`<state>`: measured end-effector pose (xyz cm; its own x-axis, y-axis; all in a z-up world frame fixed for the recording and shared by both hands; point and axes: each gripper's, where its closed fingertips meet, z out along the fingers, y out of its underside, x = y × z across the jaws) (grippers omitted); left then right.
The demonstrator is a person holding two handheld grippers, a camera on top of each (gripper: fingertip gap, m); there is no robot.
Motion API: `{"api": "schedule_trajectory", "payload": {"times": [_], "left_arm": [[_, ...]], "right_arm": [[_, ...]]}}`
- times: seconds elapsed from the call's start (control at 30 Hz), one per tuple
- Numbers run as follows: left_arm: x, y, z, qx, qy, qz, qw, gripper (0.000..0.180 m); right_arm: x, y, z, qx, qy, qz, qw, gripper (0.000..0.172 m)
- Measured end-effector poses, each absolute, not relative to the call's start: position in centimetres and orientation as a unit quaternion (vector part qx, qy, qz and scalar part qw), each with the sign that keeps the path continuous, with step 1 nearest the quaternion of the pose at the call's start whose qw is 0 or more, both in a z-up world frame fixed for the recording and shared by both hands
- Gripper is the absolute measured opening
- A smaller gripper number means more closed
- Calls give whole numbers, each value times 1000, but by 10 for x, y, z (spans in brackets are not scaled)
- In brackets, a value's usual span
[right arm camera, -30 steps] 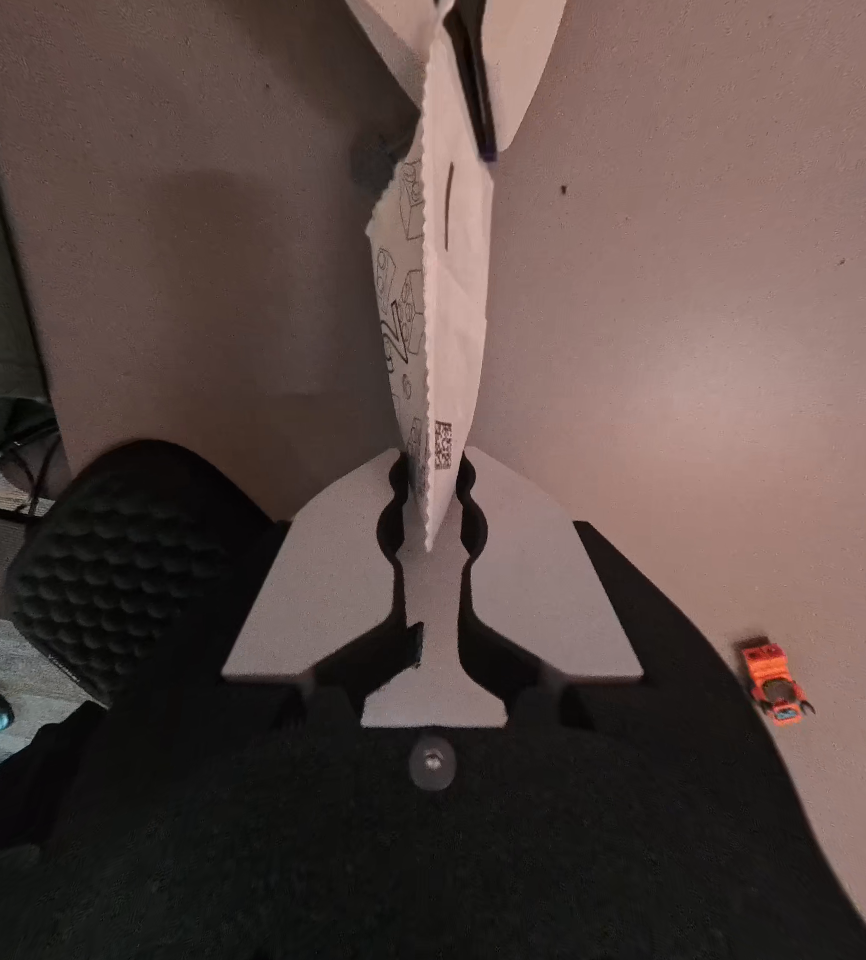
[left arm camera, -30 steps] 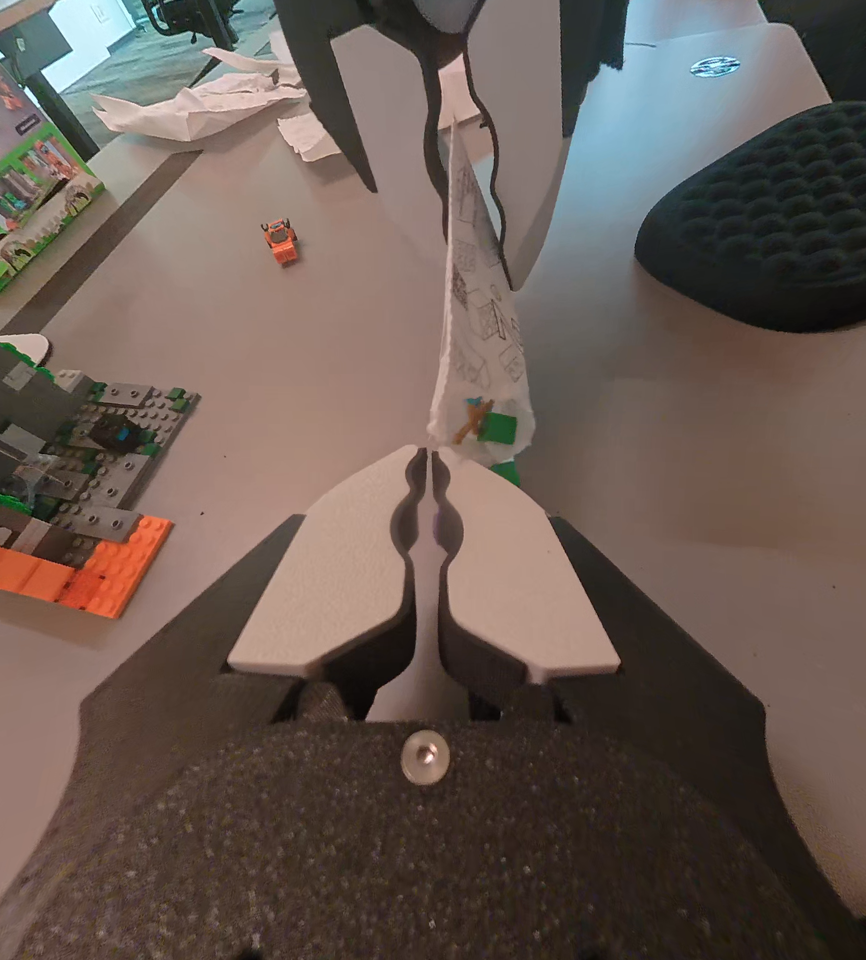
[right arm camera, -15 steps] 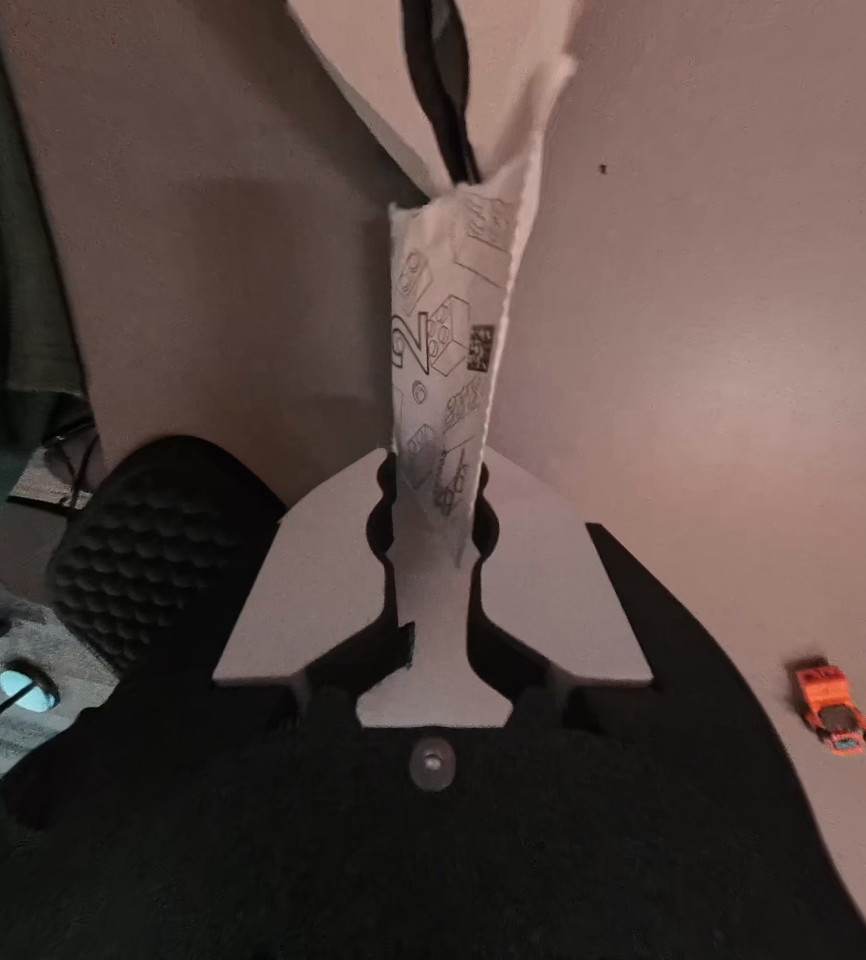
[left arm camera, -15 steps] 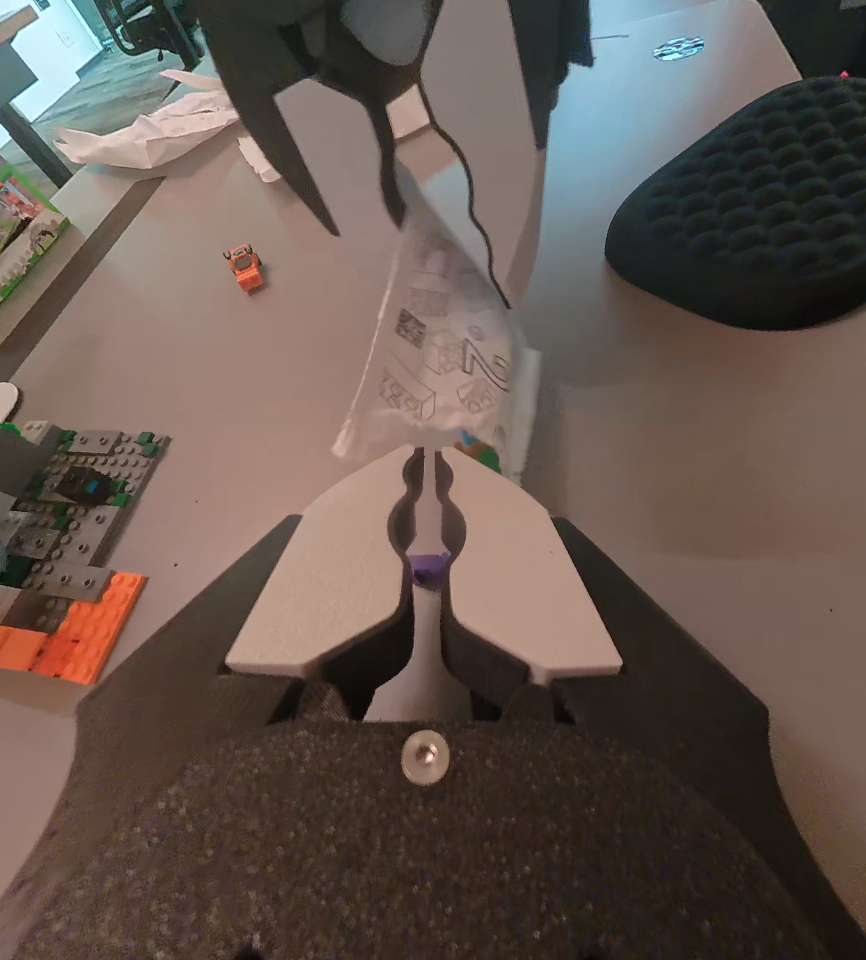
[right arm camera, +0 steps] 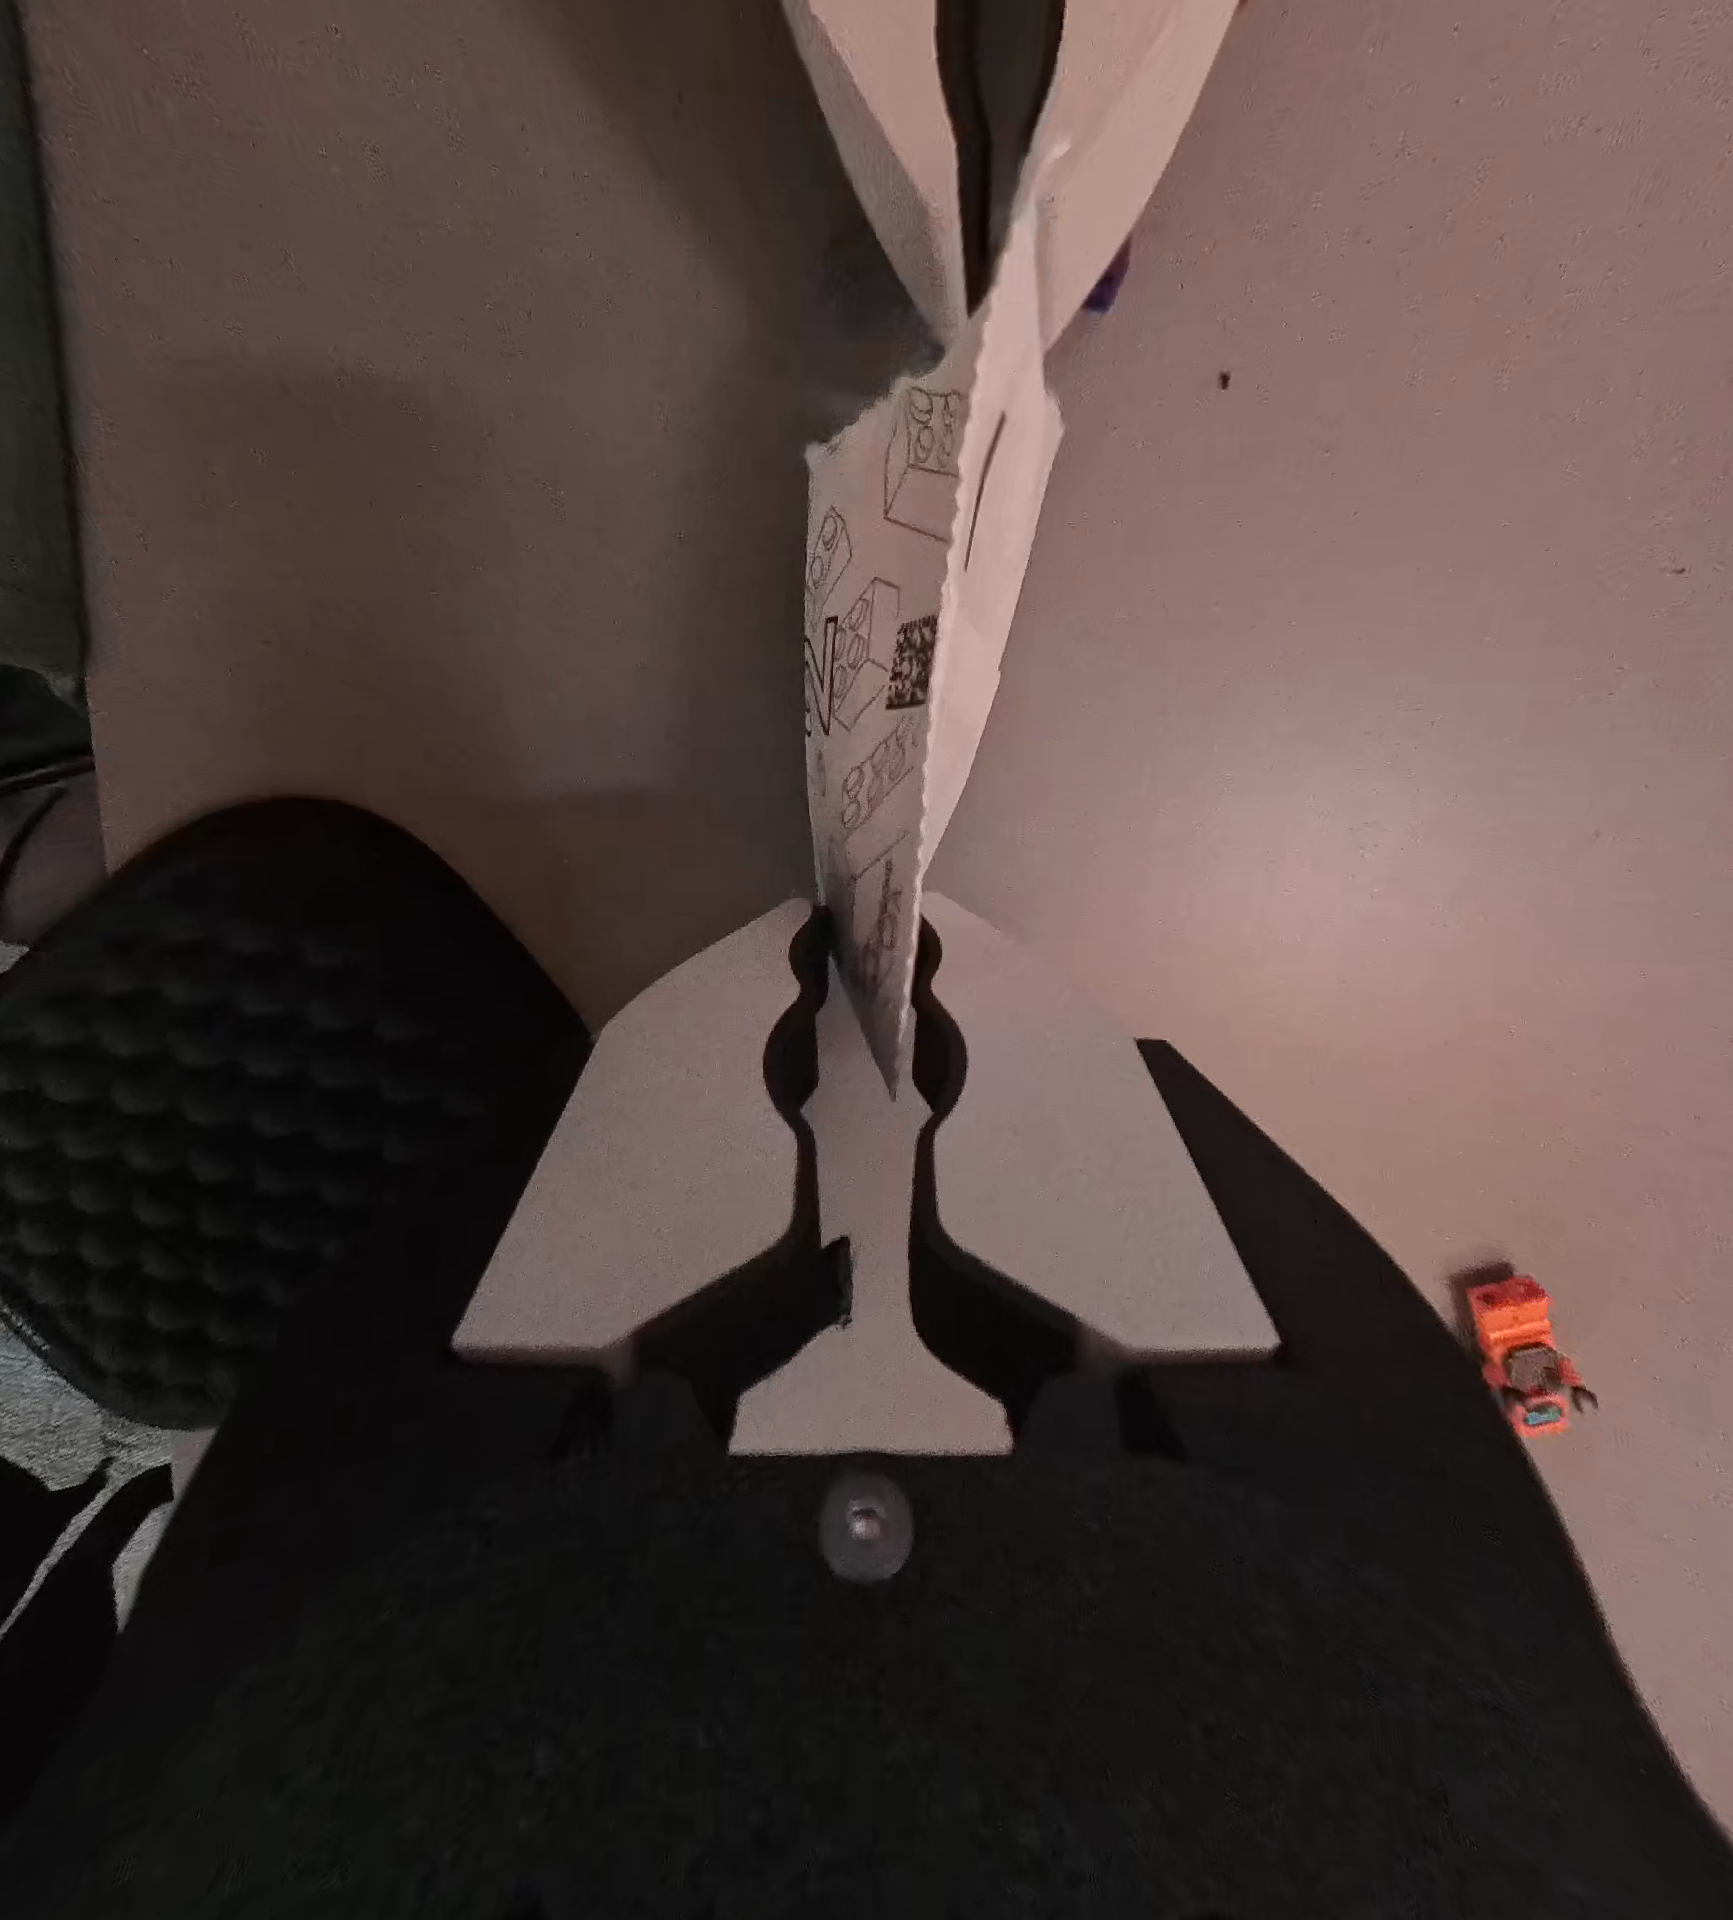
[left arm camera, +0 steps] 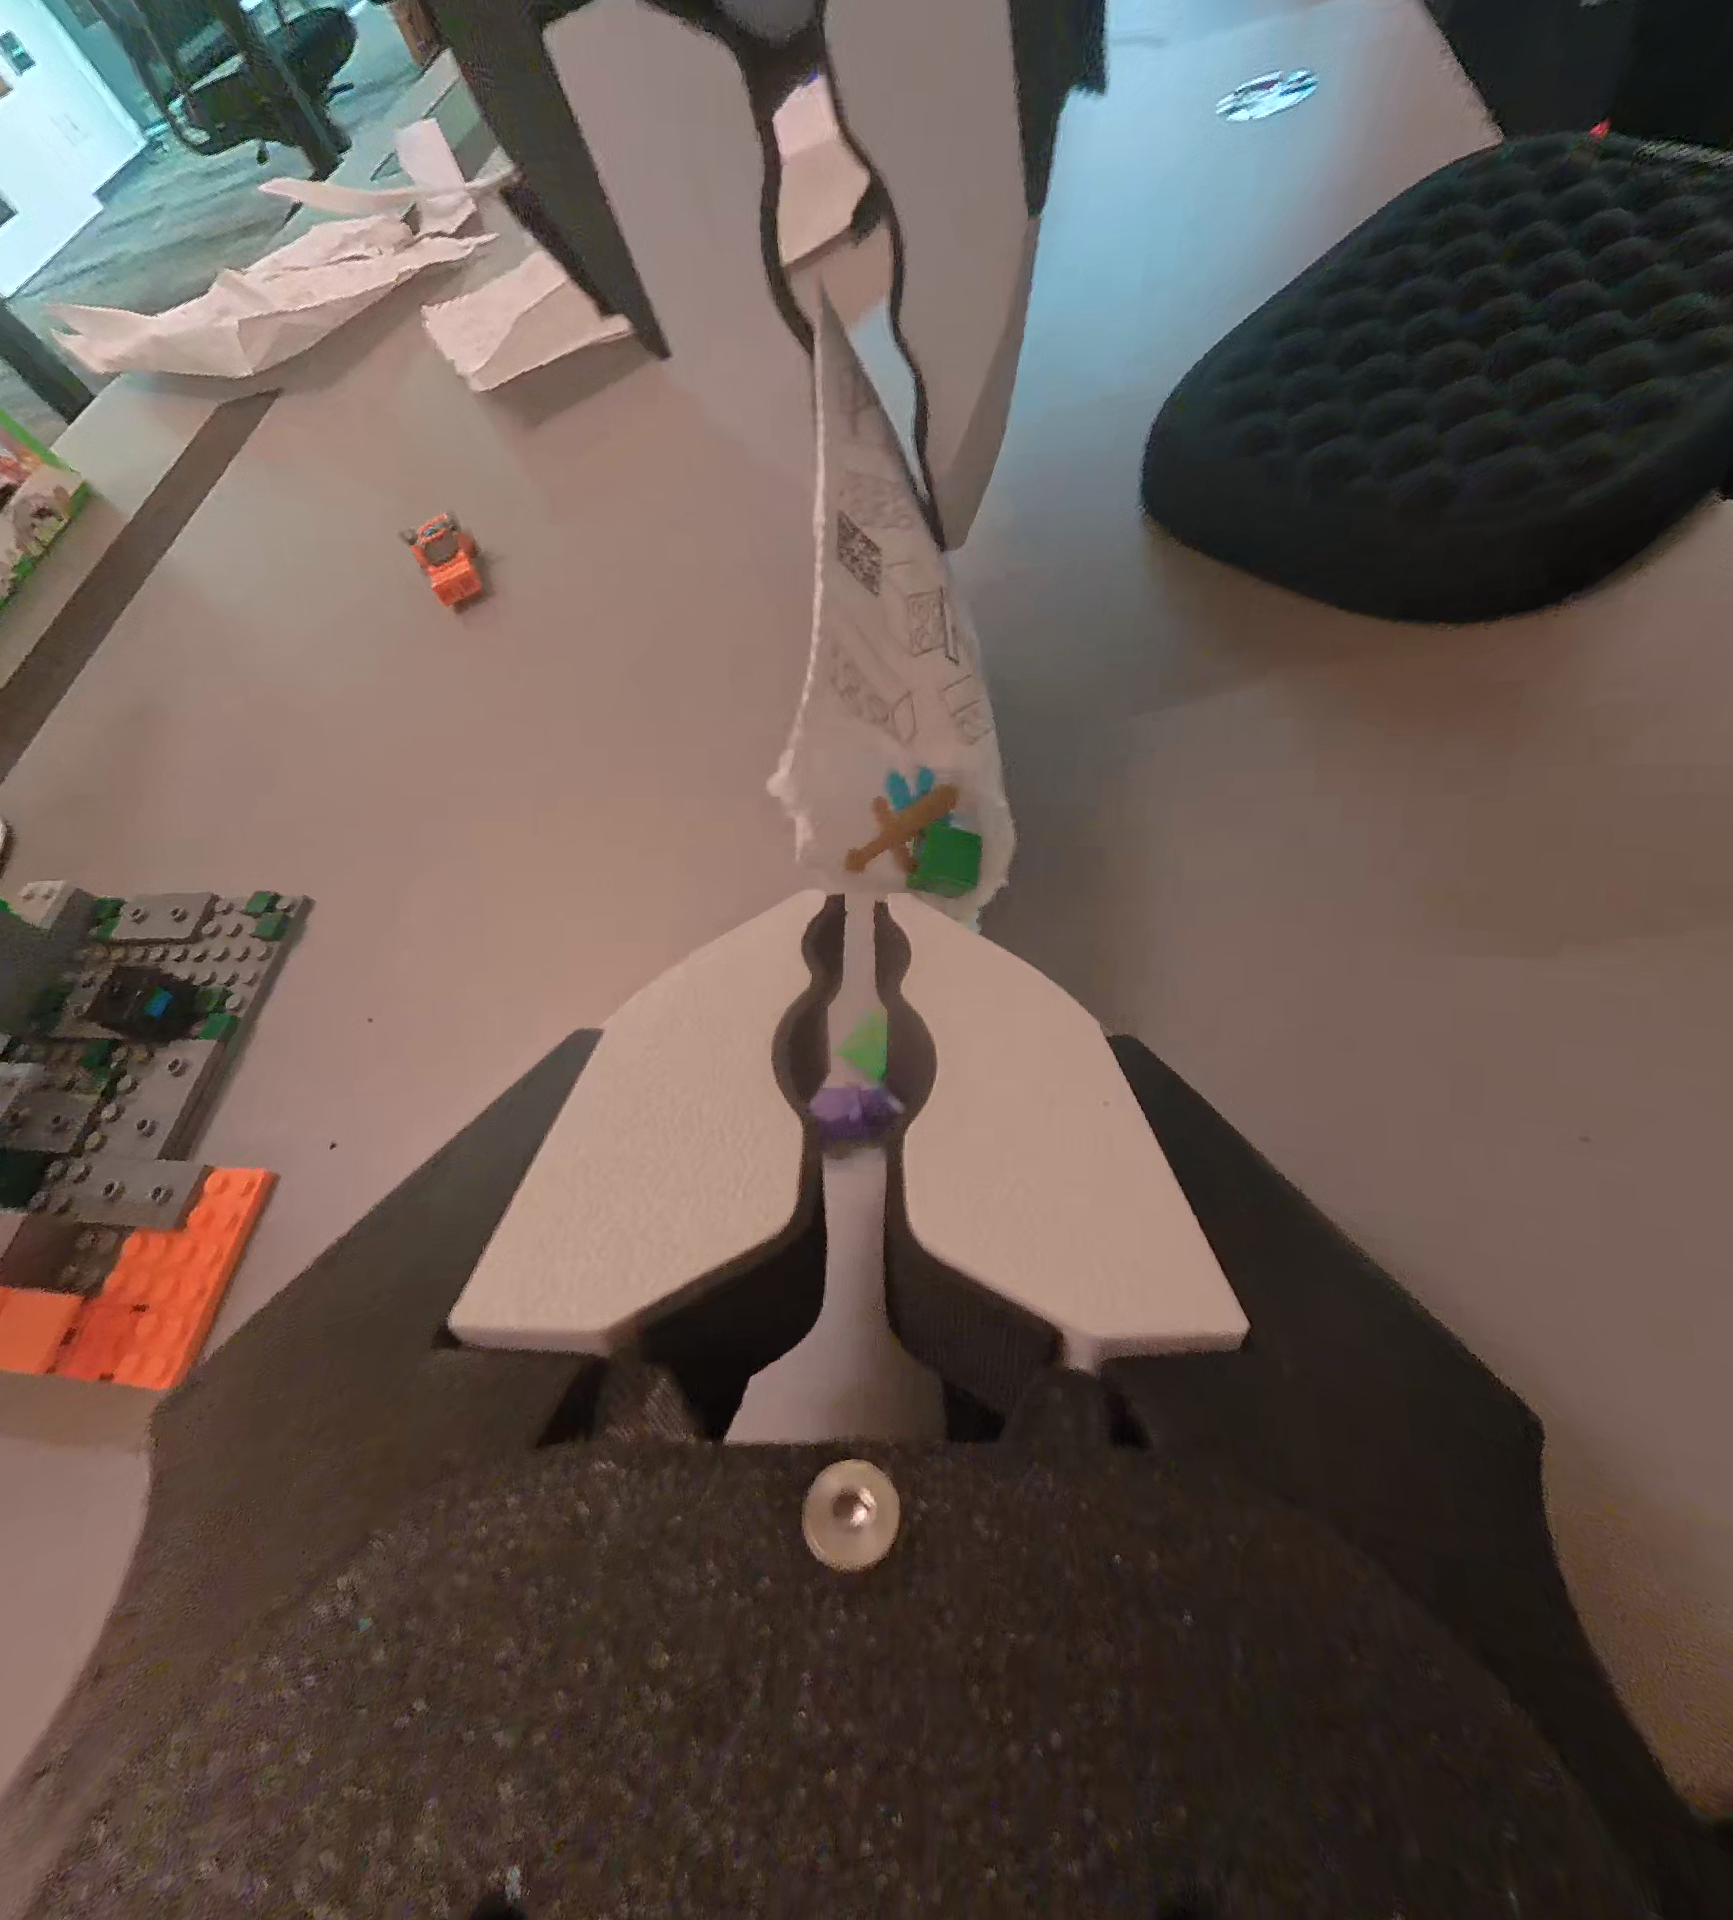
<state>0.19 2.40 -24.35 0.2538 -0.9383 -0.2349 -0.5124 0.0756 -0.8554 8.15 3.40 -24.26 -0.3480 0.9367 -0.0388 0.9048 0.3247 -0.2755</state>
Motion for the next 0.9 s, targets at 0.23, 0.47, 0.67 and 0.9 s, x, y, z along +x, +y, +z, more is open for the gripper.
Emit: {"api": "schedule_trajectory", "payload": {"times": [0.23, 0.47, 0.67, 0.9], "left_arm": [[15, 7, -245, -609, 598, -259, 453, 11], [19, 7, -246, -577, 634, -222, 464, 14], [17, 6, -256, -558, 674, -191, 446, 18], [13, 9, -258, -531, 723, -170, 408, 17]], "right_arm": [[81, 27, -246, -555, -813, 149, 90, 12], [78, 17, -247, -536, -818, 187, 94, 12], [77, 9, -247, -518, -822, 218, 89, 11], [78, 5, -247, -505, -827, 236, 74, 11]]}}
